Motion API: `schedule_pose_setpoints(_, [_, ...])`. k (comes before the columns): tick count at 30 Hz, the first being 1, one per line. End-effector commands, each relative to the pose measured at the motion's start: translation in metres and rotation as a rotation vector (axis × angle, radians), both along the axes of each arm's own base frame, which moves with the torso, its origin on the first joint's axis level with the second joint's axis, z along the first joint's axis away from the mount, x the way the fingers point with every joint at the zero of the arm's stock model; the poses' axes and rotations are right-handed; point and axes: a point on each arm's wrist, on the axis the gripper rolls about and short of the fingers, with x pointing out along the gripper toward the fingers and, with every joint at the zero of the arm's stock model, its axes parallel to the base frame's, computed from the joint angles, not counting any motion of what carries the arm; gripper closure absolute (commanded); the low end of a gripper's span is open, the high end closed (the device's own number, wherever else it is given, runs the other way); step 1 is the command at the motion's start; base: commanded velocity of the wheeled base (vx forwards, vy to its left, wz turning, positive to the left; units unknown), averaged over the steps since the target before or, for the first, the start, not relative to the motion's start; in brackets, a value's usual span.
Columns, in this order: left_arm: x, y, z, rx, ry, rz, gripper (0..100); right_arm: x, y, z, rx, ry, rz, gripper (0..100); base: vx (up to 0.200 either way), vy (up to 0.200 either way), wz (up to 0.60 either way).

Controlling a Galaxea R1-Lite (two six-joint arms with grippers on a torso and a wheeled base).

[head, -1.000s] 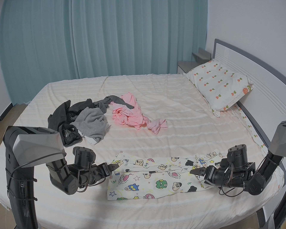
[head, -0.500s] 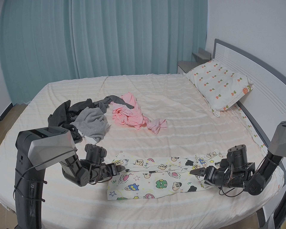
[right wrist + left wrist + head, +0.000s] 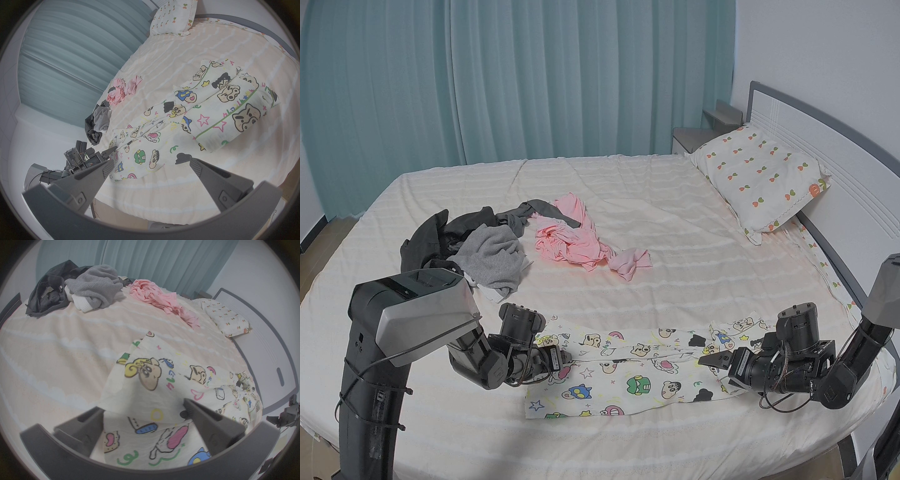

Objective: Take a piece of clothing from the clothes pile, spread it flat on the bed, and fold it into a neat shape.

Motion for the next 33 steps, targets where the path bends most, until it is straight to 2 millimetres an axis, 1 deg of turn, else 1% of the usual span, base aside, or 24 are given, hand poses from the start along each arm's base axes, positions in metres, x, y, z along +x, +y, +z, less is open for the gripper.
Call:
schedule_pose_setpoints(1, [0.001, -0.001, 0.0, 0.008, -0.006, 0.008, 100, 0.0, 0.0, -0.001, 0.0, 0.002, -0.001, 0, 0.0, 0.0, 0.0])
schedule_pose_setpoints(9, [-0.004, 0.005, 0.0, 0.015, 0.013, 0.023, 100, 0.0, -0.001, -0.001, 0.0, 0.004, -0.004, 0, 0.0, 0.0, 0.0])
schedule_pose_setpoints(10, [-0.005, 0.007, 0.005, 0.014, 0.007, 0.033, 100, 0.0, -0.001, -0.001, 0.0, 0.002, -0.004, 0, 0.0, 0.0, 0.0])
schedule_pose_setpoints(13, [-0.006, 0.009, 0.008, 0.018, 0.001, 0.061, 100, 0.0, -0.001, -0.001, 0.0, 0.004, -0.004, 0, 0.0, 0.0, 0.0])
schedule_pose_setpoints(15, [-0.008, 0.01, 0.015, 0.02, -0.012, 0.086, 100, 0.0, -0.001, -0.001, 0.0, 0.004, -0.006, 0, 0.0, 0.0, 0.0])
schedule_pose_setpoints(19, [-0.013, 0.016, 0.019, 0.023, -0.004, 0.097, 100, 0.0, -0.001, -0.001, 0.001, 0.004, -0.005, 0, 0.0, 0.0, 0.0])
schedule_pose_setpoints(20, [-0.019, 0.019, 0.017, 0.026, 0.014, 0.102, 100, 0.0, -0.001, -0.001, 0.001, 0.004, -0.005, 0, 0.0, 0.0, 0.0])
schedule_pose_setpoints(23, [-0.023, 0.024, 0.016, 0.024, 0.031, 0.122, 100, 0.001, -0.001, -0.001, 0.002, 0.004, -0.006, 0, 0.0, 0.0, 0.0])
schedule_pose_setpoints(28, [-0.024, 0.036, 0.024, 0.008, 0.027, 0.164, 100, 0.0, -0.001, -0.001, 0.002, 0.005, -0.006, 0, 0.0, 0.0, 0.0])
schedule_pose_setpoints(33, [-0.024, 0.058, 0.035, -0.003, 0.02, 0.215, 100, 0.0, -0.001, -0.001, 0.002, 0.005, -0.006, 0, 0.0, 0.0, 0.0])
